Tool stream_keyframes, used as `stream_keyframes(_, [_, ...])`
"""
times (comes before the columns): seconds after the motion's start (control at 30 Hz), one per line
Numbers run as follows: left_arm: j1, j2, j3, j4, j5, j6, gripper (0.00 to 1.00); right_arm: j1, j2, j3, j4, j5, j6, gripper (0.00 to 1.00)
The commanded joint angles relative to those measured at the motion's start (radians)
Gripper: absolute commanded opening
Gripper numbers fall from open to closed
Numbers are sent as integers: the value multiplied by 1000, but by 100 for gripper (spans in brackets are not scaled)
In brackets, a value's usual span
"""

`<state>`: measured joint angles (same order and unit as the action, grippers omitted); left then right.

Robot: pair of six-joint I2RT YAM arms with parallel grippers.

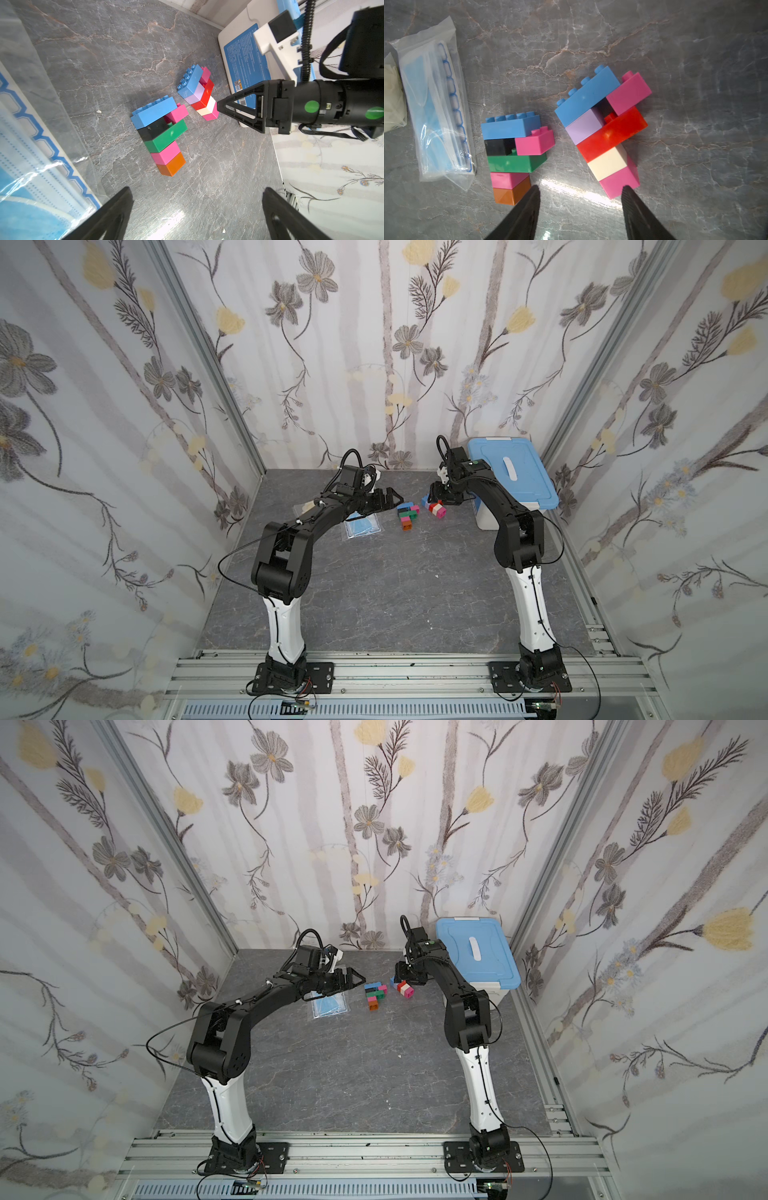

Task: Assemble the letter p with lego
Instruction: Adjust the lego brick at the center of the board.

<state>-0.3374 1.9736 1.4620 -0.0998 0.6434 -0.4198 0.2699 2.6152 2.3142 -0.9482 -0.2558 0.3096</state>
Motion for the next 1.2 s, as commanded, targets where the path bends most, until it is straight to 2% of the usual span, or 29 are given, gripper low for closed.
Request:
stream_keyframes(0.0, [1, 5, -2, 37, 18, -7, 100, -7, 23, 26, -12, -38, 33, 64])
stream_keyframes(0.37, [3, 18, 6, 20, 21, 3, 100, -17, 99, 119, -62, -51, 40, 65])
stream_keyframes(0.8, [3, 18, 1, 15, 30, 9, 100, -15, 101, 119, -94, -72, 31, 66])
stream_keyframes(0.97, [2, 16, -2, 15, 34, 15, 100, -18, 87, 117, -83, 14, 34, 65])
stream_keyframes(1.17, [2, 21, 6, 14, 40, 19, 100, -25, 97, 126, -48, 4, 61, 65])
